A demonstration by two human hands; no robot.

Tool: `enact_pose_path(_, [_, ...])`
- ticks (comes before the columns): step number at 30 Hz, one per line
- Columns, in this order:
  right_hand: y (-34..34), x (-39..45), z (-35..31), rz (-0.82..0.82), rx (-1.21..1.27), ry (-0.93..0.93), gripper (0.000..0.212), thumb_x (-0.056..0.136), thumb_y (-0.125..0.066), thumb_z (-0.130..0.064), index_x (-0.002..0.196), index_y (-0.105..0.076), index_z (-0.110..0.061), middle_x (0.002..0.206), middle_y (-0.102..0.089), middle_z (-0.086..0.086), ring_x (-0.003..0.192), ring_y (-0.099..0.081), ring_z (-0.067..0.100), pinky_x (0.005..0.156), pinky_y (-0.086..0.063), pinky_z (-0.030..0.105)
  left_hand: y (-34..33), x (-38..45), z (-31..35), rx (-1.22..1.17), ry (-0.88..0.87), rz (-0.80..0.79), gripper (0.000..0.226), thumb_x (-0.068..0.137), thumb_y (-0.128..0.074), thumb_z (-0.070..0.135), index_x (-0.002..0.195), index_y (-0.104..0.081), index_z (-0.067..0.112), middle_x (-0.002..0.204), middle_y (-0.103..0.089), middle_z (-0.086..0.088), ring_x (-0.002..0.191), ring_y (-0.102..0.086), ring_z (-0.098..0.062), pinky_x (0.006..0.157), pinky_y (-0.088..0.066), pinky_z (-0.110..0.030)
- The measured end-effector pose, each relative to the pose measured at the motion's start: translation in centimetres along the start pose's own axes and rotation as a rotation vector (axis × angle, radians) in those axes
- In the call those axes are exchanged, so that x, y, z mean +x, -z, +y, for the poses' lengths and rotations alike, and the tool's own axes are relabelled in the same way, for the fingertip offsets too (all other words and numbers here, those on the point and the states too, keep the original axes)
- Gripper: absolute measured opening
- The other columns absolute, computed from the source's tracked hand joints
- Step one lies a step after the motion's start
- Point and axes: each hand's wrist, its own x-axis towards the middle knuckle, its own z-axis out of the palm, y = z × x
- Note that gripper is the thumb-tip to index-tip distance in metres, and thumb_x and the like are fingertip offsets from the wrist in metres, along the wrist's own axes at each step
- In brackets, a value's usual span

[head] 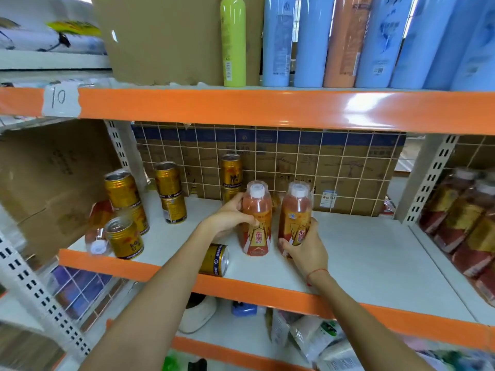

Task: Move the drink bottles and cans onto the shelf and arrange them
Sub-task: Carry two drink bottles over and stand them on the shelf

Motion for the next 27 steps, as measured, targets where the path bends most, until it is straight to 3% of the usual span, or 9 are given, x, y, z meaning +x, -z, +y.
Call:
enact_pose_path(3, [-0.3,-0.4,-0.1,0.024,0.007,-0.016,0.075,0.074,-0.072,-0.044,0.13,-0.027,-0.027,0.114,-0.061,0.0,0.099,-0.061,0.022,0.084,-0.052,0.039,-0.8,0.3,0.1,-0.007,-0.004,-0.014,0.075,0.075,-0.068,-0.006,0.13,-0.034,0.033,0.13,-0.051,-0.003,0.124,-0.048,-0.025,0.107,-0.039,-0.047])
enact_pose_path(6, [-0.4,-0.6,-0.1,0.048,0.014,-0.025,0.074,0.073,-0.073,-0.045,0.129,-0.029,-0.027,0.113,-0.061,0.0,0.098,-0.061,0.021,0.082,-0.052,0.037,-2.7,0.4,-1.2,-0.042,0.002,0.136,0.089,0.075,-0.067,-0.002,0.141,-0.022,0.036,0.129,-0.049,-0.004,0.121,-0.049,-0.026,0.102,-0.043,-0.047])
enact_pose_path(9, [-0.6,-0.7,-0.1,0.067,0.005,-0.019,0.074,0.074,-0.072,-0.044,0.132,-0.03,-0.025,0.115,-0.061,0.0,0.099,-0.061,0.021,0.082,-0.051,0.035,-4.8,-0.2,-3.2,-0.074,-0.029,0.25,0.104,0.076,-0.074,0.006,0.147,-0.006,0.036,0.132,-0.045,-0.001,0.118,-0.049,-0.022,0.099,-0.044,-0.04])
enact_pose_path(13, [-0.6,-0.8,-0.1,0.086,-0.003,-0.02,0.073,0.075,-0.072,-0.042,0.132,-0.032,-0.023,0.114,-0.061,0.0,0.098,-0.061,0.021,0.079,-0.048,0.03,-8.0,-1.2,-4.4,0.041,-0.122,0.615,0.101,0.074,-0.08,0.02,0.149,-0.012,0.028,0.141,-0.043,-0.006,0.123,-0.049,-0.027,0.096,-0.045,-0.04])
enact_pose_path(15, [-0.5,-0.7,-0.1,0.078,-0.012,-0.023,0.071,0.075,-0.073,-0.042,0.131,-0.033,-0.022,0.111,-0.063,0.001,0.094,-0.063,0.022,0.075,-0.047,0.027,-9.0,-1.4,-4.5,0.172,-0.108,0.721,0.098,0.077,-0.078,0.028,0.15,-0.013,0.025,0.137,-0.049,-0.008,0.119,-0.053,-0.029,0.091,-0.048,-0.04])
enact_pose_path(19, [-0.3,-0.1,-0.4,0.049,-0.03,-0.038,0.073,0.074,-0.074,-0.041,0.13,-0.031,-0.022,0.11,-0.063,0.002,0.094,-0.063,0.024,0.075,-0.047,0.029,-8.8,-0.9,-4.2,0.315,-0.07,0.727,0.097,0.077,-0.075,0.04,0.149,-0.011,0.026,0.135,-0.051,-0.008,0.114,-0.057,-0.031,0.089,-0.051,-0.045])
enact_pose_path(27, [0.8,-0.5,-1.4,0.074,0.007,-0.087,0.07,0.072,-0.076,-0.037,0.124,-0.032,-0.02,0.103,-0.062,0.002,0.094,-0.062,0.026,0.075,-0.047,0.031,-8.1,-1.2,-3.8,0.283,-0.103,0.703,0.091,0.075,-0.078,0.034,0.145,-0.02,0.026,0.128,-0.055,-0.01,0.113,-0.057,-0.033,0.09,-0.048,-0.045])
